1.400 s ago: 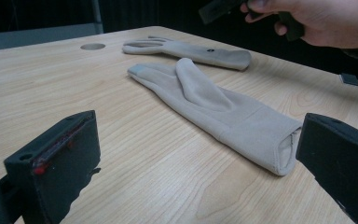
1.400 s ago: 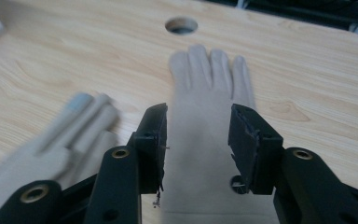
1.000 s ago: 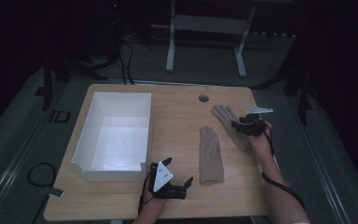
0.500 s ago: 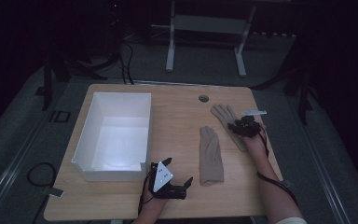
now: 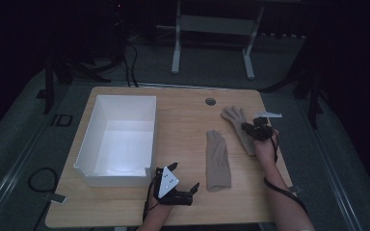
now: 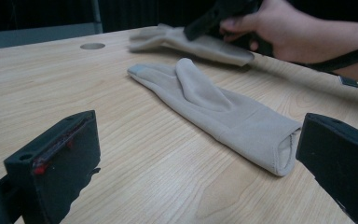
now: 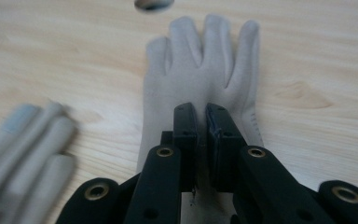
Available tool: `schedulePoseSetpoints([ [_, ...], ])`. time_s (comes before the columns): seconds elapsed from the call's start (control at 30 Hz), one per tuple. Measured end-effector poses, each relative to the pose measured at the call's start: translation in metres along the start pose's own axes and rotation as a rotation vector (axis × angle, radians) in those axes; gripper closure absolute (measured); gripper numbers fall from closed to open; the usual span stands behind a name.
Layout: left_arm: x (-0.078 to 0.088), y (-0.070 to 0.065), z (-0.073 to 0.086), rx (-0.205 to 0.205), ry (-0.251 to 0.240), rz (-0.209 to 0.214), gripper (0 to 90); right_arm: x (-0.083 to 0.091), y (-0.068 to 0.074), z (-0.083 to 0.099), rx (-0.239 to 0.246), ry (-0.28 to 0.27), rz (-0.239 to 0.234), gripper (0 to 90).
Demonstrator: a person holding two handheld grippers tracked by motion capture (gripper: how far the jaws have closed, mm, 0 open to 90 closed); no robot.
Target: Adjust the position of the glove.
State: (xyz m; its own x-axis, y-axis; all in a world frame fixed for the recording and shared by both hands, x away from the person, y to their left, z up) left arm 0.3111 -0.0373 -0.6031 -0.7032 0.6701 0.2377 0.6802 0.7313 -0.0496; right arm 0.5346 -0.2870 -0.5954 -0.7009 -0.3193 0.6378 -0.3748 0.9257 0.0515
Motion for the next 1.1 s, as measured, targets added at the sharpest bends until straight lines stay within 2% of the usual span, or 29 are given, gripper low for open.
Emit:
schedulePoseSetpoints([
  [0.1,0.000,0.000,0.000,0.002,-0.001,0.001,0.1,0.017,0.001,-0.007,-0.017,-0.028,-0.003,83.3],
  [0.23,0.000,0.000,0.000,0.000,-0.002,0.000,0.1,0.047,0.003,-0.014,-0.033,-0.060,0.024,83.3],
  [0.33,0.000,0.000,0.000,-0.001,-0.001,-0.002,0.1,0.072,0.004,-0.016,-0.062,-0.092,0.062,83.2],
  [0.43,0.000,0.000,0.000,-0.002,-0.002,-0.004,0.1,0.085,0.003,-0.012,-0.085,-0.103,0.104,83.2],
  [0.47,0.000,0.000,0.000,-0.003,-0.001,-0.004,0.1,0.092,0.003,-0.009,-0.106,-0.113,0.130,83.2],
  [0.53,0.000,0.000,0.000,-0.004,-0.001,-0.003,0.1,0.098,0.002,-0.003,-0.105,-0.111,0.172,83.2],
  [0.7,0.000,-0.001,0.000,-0.006,-0.002,0.001,0.1,0.103,0.004,0.016,-0.119,-0.089,0.223,83.2],
  [0.87,0.000,-0.002,0.000,-0.013,-0.001,0.001,0.1,0.102,0.007,0.037,-0.166,-0.086,0.238,83.2],
  [1.03,0.000,-0.002,0.000,-0.015,0.000,0.002,0.1,0.101,0.008,0.053,-0.190,-0.059,0.259,83.0],
  [1.1,0.000,-0.002,0.000,-0.015,0.001,0.004,0.1,0.096,0.010,0.060,-0.202,-0.041,0.253,82.7],
])
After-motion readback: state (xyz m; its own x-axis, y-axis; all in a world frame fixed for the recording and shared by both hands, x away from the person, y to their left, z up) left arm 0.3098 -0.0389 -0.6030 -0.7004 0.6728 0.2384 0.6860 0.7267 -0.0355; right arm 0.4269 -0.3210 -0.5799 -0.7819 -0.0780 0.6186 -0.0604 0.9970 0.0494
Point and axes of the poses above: each handheld gripper's, and its own axes: x roughly backward along the jaws, z roughly out of its underside, y roughly to its left, the point moved 10 cm from there along -x, roughly forward along the jaws, and after that the axes turned 1 degree about -x, right-handed, at the moved point
